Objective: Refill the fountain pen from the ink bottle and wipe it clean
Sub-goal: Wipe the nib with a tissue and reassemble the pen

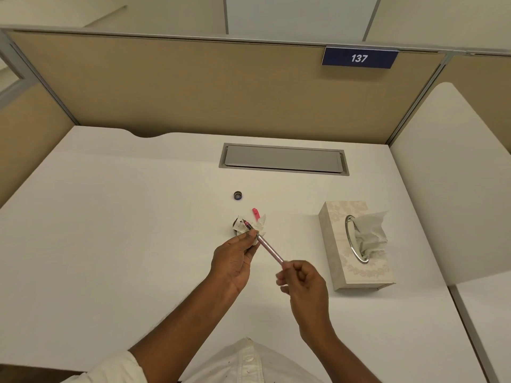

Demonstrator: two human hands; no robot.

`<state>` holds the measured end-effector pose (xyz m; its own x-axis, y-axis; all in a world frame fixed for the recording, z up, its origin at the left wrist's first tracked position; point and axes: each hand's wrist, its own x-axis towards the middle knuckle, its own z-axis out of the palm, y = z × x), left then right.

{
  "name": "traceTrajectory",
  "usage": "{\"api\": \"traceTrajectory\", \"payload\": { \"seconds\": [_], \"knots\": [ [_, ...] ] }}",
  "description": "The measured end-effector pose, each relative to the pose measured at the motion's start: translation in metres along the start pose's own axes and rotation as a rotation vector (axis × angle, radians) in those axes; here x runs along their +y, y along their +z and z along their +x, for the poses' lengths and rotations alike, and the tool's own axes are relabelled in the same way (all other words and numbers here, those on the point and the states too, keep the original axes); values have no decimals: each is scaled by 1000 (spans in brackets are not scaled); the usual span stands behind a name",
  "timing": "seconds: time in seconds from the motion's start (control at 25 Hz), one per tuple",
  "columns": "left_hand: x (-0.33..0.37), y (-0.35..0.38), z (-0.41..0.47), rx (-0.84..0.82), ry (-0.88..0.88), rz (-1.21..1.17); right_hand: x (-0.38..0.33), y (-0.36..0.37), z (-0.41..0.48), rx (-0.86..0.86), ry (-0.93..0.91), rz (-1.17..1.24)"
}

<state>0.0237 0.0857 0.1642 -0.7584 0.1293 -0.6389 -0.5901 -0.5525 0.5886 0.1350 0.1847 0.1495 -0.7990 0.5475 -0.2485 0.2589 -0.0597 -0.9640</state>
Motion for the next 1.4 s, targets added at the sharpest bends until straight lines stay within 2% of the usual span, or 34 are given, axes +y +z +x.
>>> {"api": "traceTrajectory", "payload": {
  "seconds": [0.16, 0.24, 0.44, 0.52, 0.76, 1.0, 1.12, 1.28, 1.4],
  "knots": [
    [-2, -1, -1, -9, 1, 1, -1, 3, 0, -130, 215, -98],
    [-4, -1, -1, 5, 10, -7, 1, 2, -3, -127, 150, -163],
    [-10, -3, -3, -8, 21, 22, 4, -4, -4, 38, -115, -264],
    [-11, -4, -4, -9, 21, 12, 5, -5, -3, 57, -65, -199],
    [-14, -8, -8, -29, 5, -2, 6, -1, -6, -76, 186, -196],
    [-10, -13, -7, -15, 3, 0, 1, 0, -10, 41, -127, -337],
    [-10, -15, -6, -20, 3, -1, 4, 2, -9, 57, -89, -285],
    [-11, -16, -5, -23, 8, 19, 9, 2, -9, -45, 22, -236],
    [-13, -16, -6, -16, 4, 39, 11, 3, -9, -59, 94, -204]
  ]
}}
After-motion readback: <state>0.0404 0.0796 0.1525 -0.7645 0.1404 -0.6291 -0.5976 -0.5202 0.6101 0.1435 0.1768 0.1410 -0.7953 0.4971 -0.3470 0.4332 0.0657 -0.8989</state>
